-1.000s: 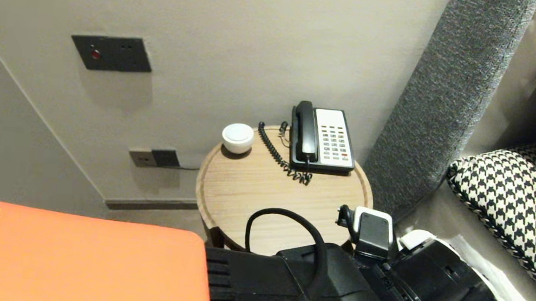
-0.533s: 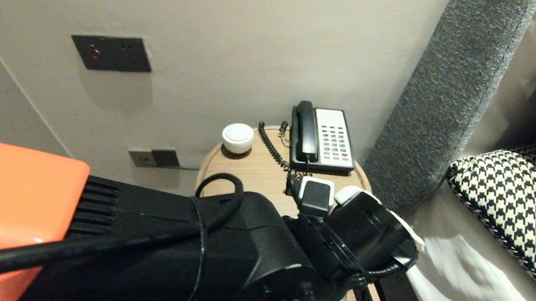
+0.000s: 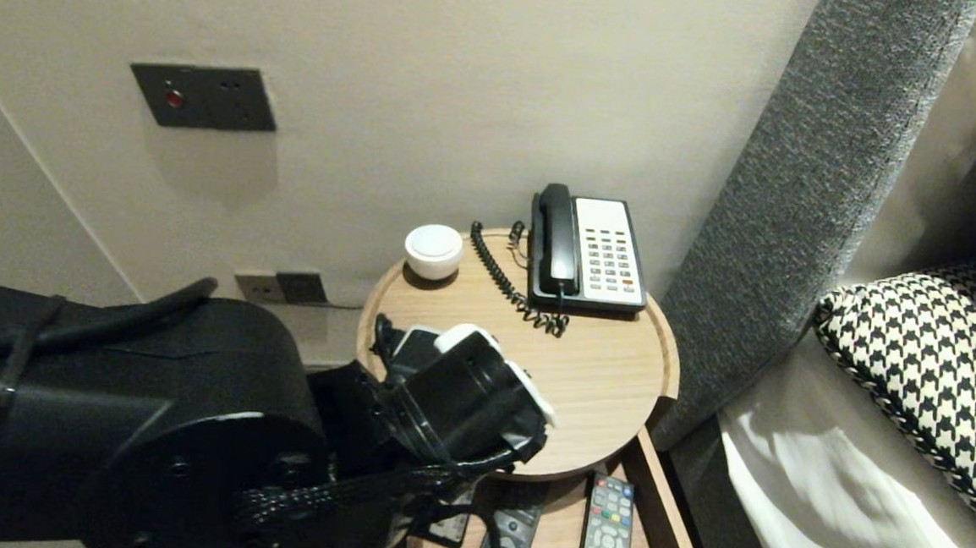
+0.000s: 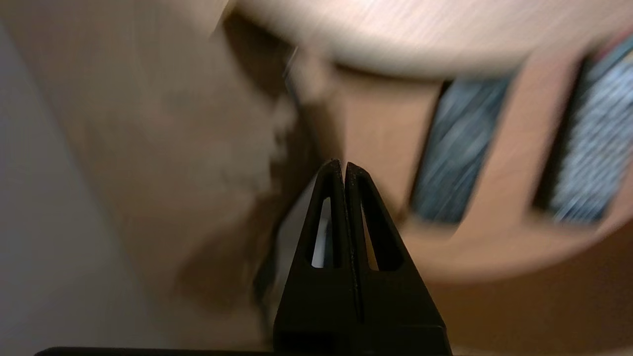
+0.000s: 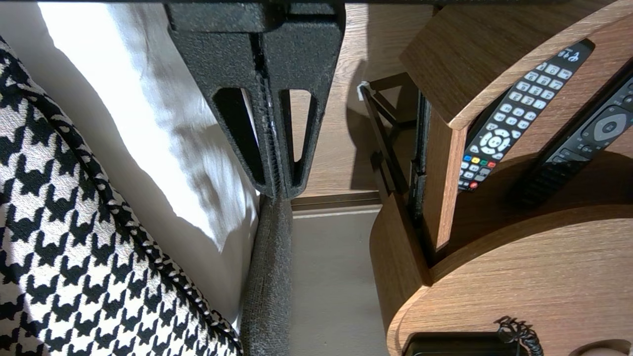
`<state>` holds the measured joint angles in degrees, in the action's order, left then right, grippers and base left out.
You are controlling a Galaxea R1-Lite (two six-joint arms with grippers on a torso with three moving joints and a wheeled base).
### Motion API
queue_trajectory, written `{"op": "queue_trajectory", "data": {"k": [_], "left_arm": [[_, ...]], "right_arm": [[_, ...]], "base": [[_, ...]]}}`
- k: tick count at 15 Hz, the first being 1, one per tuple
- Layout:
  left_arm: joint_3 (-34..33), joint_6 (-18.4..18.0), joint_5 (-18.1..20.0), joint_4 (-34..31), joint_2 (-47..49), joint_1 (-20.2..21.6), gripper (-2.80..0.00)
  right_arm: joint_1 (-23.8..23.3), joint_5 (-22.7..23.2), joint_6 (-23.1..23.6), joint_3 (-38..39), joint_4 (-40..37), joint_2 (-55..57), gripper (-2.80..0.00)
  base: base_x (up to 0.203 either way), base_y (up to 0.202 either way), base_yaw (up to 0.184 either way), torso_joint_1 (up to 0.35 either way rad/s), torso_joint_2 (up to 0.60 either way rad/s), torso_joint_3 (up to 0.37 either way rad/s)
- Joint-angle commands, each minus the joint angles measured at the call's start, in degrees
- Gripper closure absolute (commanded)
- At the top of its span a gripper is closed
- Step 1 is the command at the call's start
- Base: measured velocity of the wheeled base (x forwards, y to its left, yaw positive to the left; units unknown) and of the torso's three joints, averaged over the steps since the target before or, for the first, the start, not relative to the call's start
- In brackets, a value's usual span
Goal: Close the nightstand drawer
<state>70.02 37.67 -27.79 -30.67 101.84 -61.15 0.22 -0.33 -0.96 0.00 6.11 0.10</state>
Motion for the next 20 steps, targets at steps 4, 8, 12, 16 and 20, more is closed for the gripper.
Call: {"op": "queue_trajectory", "data": {"k": [4,8,12,16,20], "left_arm": [[-1.15,1.41,6.45,-12.54,-4.81,2.86,0.0],[3.32,5.05,18.06,-25.84,-4.12,3.71,0.0],[6.38,5.81,25.87,-37.09,-2.28,3.94,0.0],[9.8,5.34,28.32,-44.24,0.33,3.83,0.0],[10.09,5.58,32.38,-45.5,2.94,1.79,0.0]], "right_arm": [[-0.04,-0.02,0.0,2.29,0.04,0.08,0.0],[-0.04,-0.02,0.0,2.29,0.04,0.08,0.0],[-0.04,-0.02,0.0,2.29,0.04,0.08,0.0],[-0.04,-0.02,0.0,2.29,0.04,0.08,0.0],[0.04,-0.02,0.0,2.29,0.04,0.08,0.0]], "base": [[0.0,0.0,0.0,0.0,0.0,0.0],[0.0,0.0,0.0,0.0,0.0,0.0],[0.0,0.0,0.0,0.0,0.0,0.0],[0.0,0.0,0.0,0.0,0.0,0.0],[0.0,0.0,0.0,0.0,0.0,0.0]]}}
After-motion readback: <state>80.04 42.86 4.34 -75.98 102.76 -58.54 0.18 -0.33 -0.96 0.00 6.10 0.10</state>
